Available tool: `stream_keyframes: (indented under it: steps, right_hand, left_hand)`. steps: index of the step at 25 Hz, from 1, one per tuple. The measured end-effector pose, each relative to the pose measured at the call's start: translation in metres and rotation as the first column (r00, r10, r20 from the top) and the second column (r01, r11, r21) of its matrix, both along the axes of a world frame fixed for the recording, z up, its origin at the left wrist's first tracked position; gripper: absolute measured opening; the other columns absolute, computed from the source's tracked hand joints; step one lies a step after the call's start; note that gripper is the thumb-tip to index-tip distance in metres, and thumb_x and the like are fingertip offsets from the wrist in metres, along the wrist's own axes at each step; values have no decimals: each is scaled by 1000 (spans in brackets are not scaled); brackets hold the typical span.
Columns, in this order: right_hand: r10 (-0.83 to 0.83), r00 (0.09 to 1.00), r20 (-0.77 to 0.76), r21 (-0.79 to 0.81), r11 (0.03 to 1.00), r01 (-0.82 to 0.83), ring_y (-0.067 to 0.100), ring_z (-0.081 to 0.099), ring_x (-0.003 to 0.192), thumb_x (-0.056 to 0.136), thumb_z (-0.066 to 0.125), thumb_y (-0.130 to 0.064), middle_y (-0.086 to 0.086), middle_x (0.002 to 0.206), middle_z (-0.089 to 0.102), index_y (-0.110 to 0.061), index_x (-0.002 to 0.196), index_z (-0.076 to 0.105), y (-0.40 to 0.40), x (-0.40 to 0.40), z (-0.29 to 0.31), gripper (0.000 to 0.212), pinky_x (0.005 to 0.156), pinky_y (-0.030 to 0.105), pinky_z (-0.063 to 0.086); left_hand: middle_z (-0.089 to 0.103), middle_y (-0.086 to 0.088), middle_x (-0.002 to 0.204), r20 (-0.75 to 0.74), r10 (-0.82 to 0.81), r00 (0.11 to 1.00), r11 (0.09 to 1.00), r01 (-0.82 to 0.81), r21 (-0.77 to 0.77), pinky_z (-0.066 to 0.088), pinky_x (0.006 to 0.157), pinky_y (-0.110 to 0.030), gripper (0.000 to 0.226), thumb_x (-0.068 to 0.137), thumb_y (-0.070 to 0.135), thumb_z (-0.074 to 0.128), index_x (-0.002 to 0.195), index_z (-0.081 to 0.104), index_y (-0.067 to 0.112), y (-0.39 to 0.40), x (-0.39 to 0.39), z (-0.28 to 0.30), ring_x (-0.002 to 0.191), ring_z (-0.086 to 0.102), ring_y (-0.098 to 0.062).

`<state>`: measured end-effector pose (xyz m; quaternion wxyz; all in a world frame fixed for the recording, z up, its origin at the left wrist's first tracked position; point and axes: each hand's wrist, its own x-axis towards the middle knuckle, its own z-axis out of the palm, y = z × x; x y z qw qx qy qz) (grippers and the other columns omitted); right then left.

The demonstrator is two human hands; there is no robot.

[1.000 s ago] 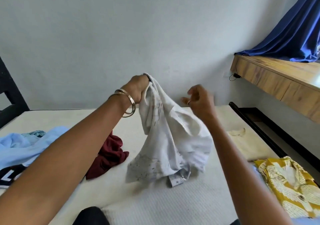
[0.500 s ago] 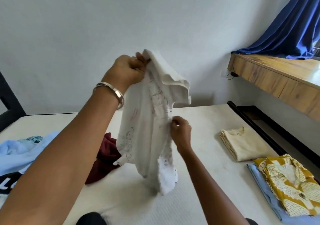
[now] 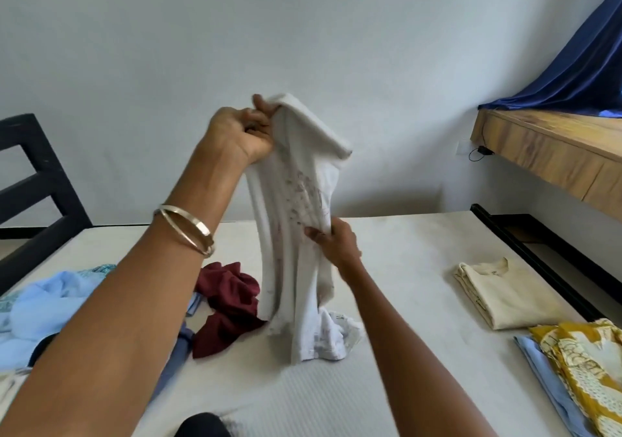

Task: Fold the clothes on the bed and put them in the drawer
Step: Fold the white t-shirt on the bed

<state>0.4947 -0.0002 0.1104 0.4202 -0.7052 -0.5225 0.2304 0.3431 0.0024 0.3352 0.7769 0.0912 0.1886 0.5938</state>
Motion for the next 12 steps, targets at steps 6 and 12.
stream_keyframes:
  steps: [6, 12]
  right_hand:
    - [98, 965, -242, 247, 968, -36, 14, 38, 58, 73, 69, -69, 2, 61, 41, -2, 63, 45, -17, 63, 11, 71, 56, 35, 30]
    - [218, 933, 288, 361, 877, -316, 3, 33, 50, 78, 79, -42, -7, 54, 39, -16, 59, 45, -21, 60, 139, 47, 50, 22, 28]
  left_hand:
    - [54, -7, 57, -95, 188, 978, 982, -190, -11, 53, 67, -29, 28, 86, -6, 27, 67, 43, 6, 34, -58, -42, 54, 54, -20]
    - [17, -8, 160, -901, 403, -163, 868, 379, 320, 16, 118, -41, 99, 82, 50, 70, 154, 10, 17, 36, -13, -103, 146, 17, -27]
